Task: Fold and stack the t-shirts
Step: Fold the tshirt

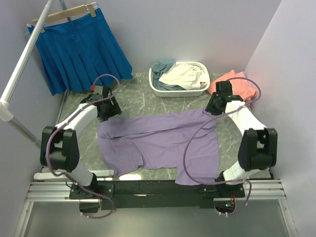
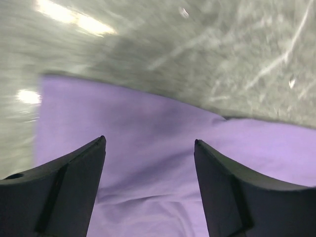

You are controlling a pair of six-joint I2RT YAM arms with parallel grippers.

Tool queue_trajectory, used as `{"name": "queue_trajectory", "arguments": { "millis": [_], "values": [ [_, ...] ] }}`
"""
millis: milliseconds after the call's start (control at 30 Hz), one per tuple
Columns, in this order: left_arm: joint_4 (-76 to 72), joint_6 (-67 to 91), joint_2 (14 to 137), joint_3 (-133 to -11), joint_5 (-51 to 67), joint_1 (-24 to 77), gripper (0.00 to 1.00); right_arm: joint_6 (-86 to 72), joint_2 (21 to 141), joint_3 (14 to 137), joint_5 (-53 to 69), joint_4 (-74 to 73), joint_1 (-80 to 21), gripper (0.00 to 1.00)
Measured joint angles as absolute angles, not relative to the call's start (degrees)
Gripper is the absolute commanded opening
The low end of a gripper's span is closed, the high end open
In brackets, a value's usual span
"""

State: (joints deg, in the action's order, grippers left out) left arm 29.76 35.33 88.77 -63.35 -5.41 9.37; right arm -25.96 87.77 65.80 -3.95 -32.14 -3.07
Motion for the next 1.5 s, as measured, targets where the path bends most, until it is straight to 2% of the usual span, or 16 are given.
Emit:
{"name": "queue_trajectory", "arguments": {
  "millis": [233, 533, 1067, 1267, 1500],
  "values": [
    [25.4, 36.0, 94.0, -59.2, 1.7, 10.8, 0.78, -26.8, 98.4, 67.1, 2.6, -28.1, -3.1, 0.39],
    [24.4, 37.6, 95.1, -55.4, -1.0, 10.9, 0.81, -27.7, 108.7, 71.3, 2.1, -27.5, -3.0, 0.37],
    [28.1, 35.4, 110.1, -73.8, -10.9, 11.2, 0.85, -29.1, 122.6, 91.8, -2.5, -32.0, -1.3, 0.38],
    [27.6, 34.1, 112.3, -76.8, -11.5, 11.2, 0.87, -28.6, 123.1, 93.0, -1.7, -31.5, 0.0, 0.40],
    [25.8, 33.6, 106.6, -71.2, -8.7, 11.2, 0.90, -27.4, 109.7, 78.3, 2.1, -24.8, 0.6, 0.43]
  ]
}}
